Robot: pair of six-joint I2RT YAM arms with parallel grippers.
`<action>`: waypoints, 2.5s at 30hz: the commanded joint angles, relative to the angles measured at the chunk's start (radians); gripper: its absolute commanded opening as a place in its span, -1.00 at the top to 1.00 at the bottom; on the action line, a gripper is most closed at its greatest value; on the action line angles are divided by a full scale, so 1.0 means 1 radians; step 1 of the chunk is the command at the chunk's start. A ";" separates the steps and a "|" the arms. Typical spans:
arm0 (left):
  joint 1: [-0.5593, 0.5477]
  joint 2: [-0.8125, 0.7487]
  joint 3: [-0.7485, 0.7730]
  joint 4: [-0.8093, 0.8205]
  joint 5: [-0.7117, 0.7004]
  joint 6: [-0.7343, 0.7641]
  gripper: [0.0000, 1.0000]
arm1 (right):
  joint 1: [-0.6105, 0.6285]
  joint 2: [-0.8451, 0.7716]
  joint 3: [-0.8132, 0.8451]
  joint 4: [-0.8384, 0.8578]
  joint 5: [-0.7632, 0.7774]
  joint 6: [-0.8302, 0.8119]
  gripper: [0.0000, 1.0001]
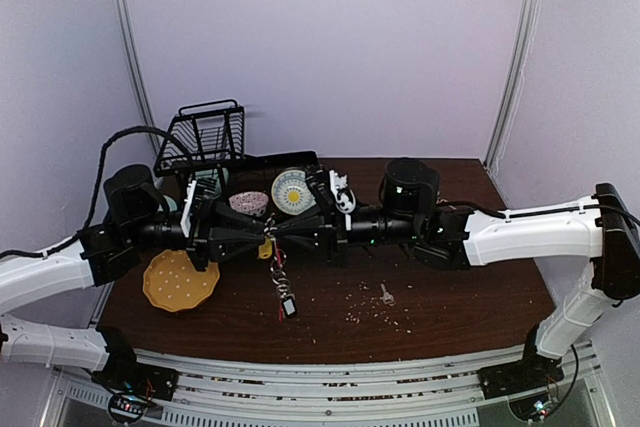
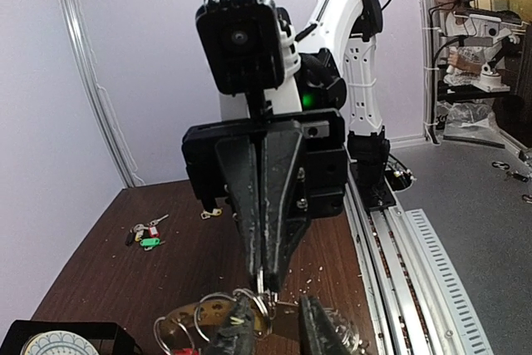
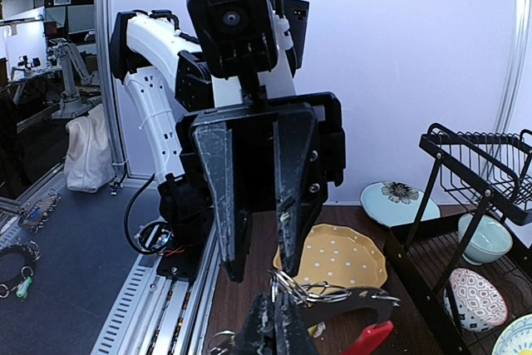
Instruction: Put the keys on the keyring
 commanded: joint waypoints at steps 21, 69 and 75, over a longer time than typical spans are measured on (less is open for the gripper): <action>-0.028 0.049 0.015 0.025 -0.015 -0.017 0.80 | 0.013 0.003 0.067 0.034 -0.064 0.004 1.00; -0.009 0.055 0.023 0.066 0.066 -0.064 0.62 | -0.006 -0.061 0.058 -0.070 0.009 0.099 1.00; -0.010 0.038 0.013 0.090 0.012 -0.077 0.63 | 0.001 -0.043 0.073 -0.089 -0.006 0.090 1.00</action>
